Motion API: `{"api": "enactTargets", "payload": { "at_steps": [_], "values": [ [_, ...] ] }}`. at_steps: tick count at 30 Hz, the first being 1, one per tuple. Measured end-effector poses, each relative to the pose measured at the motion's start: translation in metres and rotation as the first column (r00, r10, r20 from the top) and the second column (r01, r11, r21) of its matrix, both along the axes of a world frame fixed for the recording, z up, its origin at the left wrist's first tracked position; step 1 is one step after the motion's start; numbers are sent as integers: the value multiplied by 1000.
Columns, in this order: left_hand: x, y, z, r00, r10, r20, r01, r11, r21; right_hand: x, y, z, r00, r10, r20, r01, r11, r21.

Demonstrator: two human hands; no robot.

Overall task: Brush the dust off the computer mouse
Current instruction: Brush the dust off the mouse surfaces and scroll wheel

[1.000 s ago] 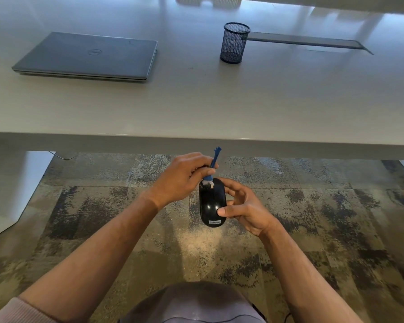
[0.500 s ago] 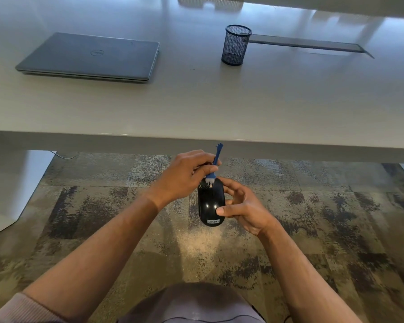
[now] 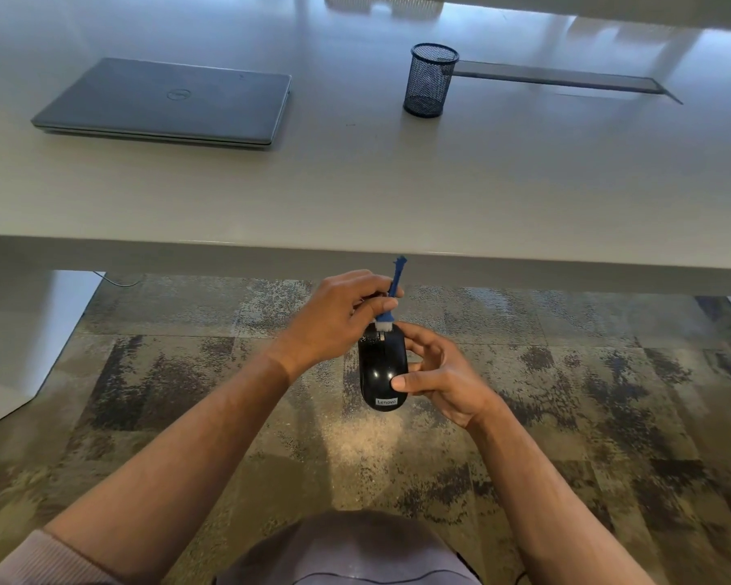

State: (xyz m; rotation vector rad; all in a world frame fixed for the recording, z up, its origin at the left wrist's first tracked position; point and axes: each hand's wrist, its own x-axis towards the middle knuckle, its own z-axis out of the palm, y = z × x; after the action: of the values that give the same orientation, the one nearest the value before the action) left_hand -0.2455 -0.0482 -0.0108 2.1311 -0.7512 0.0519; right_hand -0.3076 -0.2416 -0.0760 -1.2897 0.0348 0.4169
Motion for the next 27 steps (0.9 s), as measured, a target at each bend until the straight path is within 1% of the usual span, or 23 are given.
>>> {"api": "enactTargets", "payload": {
  "at_steps": [3,7,12,16,23,27],
  "values": [
    [1,1,-4,1000,-16,9,15,999,32,0,-1,-1,1000,-3,5,3,1000,-6],
    [5,12,-8,1000,5,-3,-5,997,72,-2,-4,-3,1000,-5,3,5,1000,-20],
    [5,13,-6,999,38,0,-38,998,48,-4,-3,-4,1000,-6,1,6,1000,-25],
    [-1,3,-2,1000,6,13,-6,1000,31,-2,1,-3,1000,-13,-10,13,1000,-11],
    [3,10,-8,999,-8,39,5,995,99,-4,-2,-2,1000,-12,-1,12,1000,-21],
    [6,18,-11,999,21,49,-26,993,114,-4,-3,-2,1000,-15,-20,15,1000,-22]
  ]
}}
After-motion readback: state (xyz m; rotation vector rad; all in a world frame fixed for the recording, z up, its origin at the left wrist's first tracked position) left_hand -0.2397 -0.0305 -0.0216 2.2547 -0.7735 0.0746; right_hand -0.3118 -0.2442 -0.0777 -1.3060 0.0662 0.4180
